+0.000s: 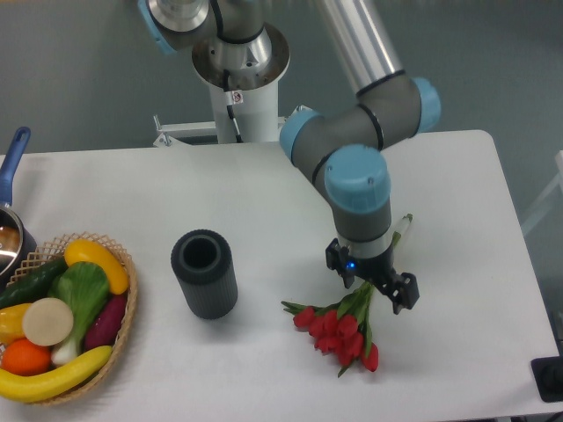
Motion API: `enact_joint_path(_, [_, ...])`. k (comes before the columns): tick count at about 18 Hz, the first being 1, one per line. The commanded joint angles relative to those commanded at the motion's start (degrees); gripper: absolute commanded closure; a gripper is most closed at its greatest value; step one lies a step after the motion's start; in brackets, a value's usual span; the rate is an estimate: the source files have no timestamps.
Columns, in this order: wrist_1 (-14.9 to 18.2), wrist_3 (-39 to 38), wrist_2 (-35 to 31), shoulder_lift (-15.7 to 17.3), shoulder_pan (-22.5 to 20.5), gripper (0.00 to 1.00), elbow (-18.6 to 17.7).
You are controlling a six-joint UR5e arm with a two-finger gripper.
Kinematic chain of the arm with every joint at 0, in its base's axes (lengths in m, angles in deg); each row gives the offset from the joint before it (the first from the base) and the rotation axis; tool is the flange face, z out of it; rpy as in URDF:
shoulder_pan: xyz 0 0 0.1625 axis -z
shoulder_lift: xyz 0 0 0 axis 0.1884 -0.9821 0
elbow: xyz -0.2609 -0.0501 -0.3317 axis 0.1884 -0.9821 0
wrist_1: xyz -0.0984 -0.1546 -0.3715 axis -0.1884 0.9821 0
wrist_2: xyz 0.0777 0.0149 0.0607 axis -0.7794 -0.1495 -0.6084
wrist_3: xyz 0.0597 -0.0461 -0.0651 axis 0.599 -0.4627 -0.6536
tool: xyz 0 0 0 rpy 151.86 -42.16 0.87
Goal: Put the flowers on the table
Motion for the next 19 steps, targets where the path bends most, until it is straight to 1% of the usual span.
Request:
enact_joint_path(2, [0.8,0.4,0.3,0.4,-1.0,0.00,-0.2])
enact_joint_path(3, [1.9,0.5,1.9,2.6,-2.0,0.00,-0.2])
enact_joint_path(5, [6.4,3.3,4.0,4.6,-3.2,0.00,0.1])
enact_joint_path(8, [12.9,13.7,4.3,8.0,-6.9,0.00,-0.2])
enact_joint_path(10, [15.8,22.6,5.3,10.0,-10.7,0.00,-0.3])
enact_joint_path(11, [17.0,25.9,6.3,10.5,-12.1,0.00,-0.4])
enact_joint_path(12, [17.7,28.0,6.7,11.1,-13.3,0.00,-0.6])
enact_joint_path(16, [17.9,34.5,7.6,11.6,-17.0,0.00,-1.8])
enact_joint_path(19, [17.4,35.6,7.9,11.8,-18.5,0.00,-3.1])
